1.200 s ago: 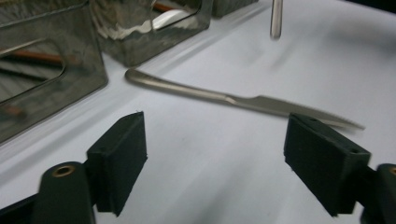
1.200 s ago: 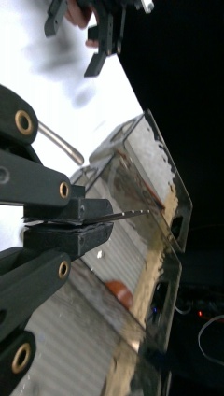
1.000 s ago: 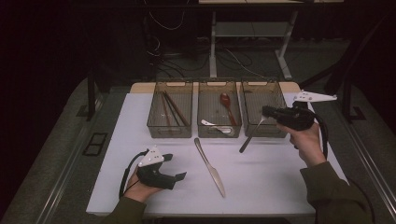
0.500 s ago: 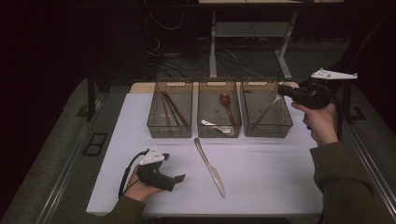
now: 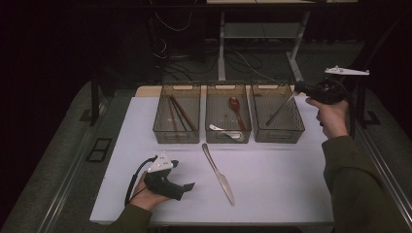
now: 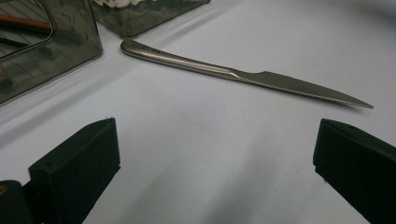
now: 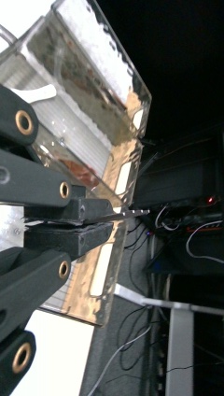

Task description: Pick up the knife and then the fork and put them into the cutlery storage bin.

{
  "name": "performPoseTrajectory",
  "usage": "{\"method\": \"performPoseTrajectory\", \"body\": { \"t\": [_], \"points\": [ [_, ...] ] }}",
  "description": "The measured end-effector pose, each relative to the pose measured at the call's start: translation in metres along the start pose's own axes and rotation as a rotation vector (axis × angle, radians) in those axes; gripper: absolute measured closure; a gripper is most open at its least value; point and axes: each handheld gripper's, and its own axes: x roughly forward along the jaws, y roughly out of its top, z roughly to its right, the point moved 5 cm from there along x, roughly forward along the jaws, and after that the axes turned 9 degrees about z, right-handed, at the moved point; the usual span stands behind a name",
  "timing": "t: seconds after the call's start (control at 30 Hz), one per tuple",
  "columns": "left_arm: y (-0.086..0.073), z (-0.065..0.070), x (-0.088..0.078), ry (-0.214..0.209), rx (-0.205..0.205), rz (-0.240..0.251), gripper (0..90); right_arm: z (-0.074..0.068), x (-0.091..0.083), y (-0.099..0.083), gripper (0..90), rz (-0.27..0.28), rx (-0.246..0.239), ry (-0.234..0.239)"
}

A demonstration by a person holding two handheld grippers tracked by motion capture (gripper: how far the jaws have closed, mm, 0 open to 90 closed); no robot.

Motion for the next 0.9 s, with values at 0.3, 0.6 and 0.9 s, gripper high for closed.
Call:
{"method": "performPoseTrajectory", "body": {
  "t": [0.3, 0.6, 0.9],
  "points": [
    [0.0, 0.0, -0.001, -0.008, -0.005, 0.005, 0.0, 0.002, 0.035, -0.03, 86.8, -0.105, 0.029, 0.005],
    [-0.001, 0.003, 0.001, -0.026, -0.005, 0.0, 0.0, 0.003, 0.05, -0.051, 86.7, -0.165, 0.075, 0.028],
    [-0.001, 0.006, 0.004, -0.039, -0.001, -0.008, 0.0, 0.022, 0.056, -0.07, 76.3, -0.303, -0.017, -0.083]
  ]
}}
